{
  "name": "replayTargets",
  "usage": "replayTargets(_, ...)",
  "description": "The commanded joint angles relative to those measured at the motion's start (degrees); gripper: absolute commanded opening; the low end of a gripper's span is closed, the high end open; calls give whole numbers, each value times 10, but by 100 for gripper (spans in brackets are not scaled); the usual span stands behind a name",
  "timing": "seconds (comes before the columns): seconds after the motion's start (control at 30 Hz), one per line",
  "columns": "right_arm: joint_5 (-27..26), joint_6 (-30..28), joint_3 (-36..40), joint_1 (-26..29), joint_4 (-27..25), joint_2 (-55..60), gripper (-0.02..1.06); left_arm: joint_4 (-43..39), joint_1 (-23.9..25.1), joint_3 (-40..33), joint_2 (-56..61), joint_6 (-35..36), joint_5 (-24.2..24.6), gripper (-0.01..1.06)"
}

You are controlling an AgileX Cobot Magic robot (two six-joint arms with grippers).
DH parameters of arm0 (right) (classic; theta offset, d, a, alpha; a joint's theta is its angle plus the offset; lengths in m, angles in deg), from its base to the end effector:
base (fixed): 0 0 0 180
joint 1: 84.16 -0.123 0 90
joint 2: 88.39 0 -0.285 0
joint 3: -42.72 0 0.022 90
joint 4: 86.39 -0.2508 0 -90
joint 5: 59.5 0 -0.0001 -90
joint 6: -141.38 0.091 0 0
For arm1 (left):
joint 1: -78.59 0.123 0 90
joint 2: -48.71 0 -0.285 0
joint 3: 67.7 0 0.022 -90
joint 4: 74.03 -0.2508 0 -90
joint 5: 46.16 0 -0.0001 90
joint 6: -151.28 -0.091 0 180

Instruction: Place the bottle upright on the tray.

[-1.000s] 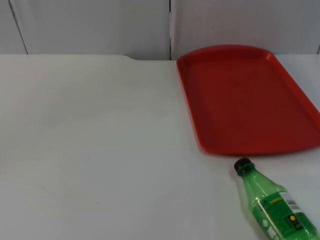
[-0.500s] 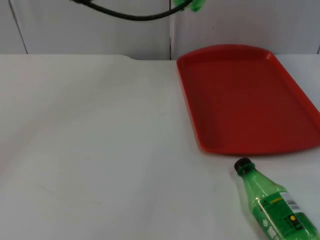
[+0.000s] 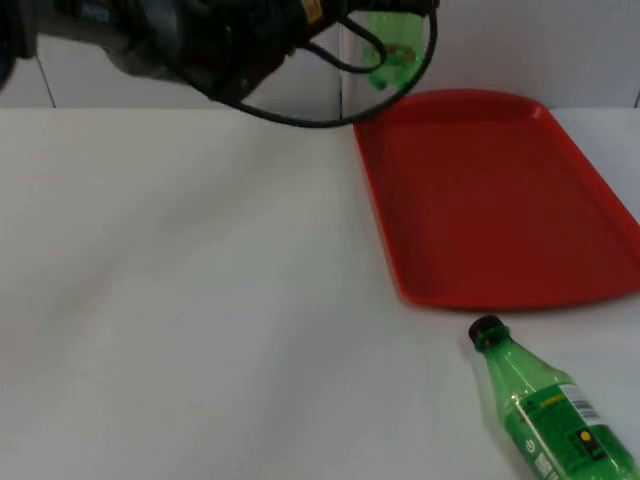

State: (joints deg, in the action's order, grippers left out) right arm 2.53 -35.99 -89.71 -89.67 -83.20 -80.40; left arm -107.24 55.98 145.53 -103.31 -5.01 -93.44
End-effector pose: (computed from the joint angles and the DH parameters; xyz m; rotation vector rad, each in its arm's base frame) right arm -0.0068 -0.0052 0.2805 -0.0478 2.0506 0.0217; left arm 0.5058 -0.2503 0.1744 0.6131 1.2396 -0.6037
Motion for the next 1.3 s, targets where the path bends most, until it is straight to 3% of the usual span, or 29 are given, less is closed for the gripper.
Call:
replayTargets(0.0,-2,0,1,3,-1,-2,105,12,-8,29,-20,-2,-16,0)
replayTargets(0.5,-2,0,1,3,-1,-2,105,41,-20,177,-155,-2,-13,0)
replayTargets(1.27,-2,0,1,3,-1,-2,105,22,-20,196,-223,-8,-14,0)
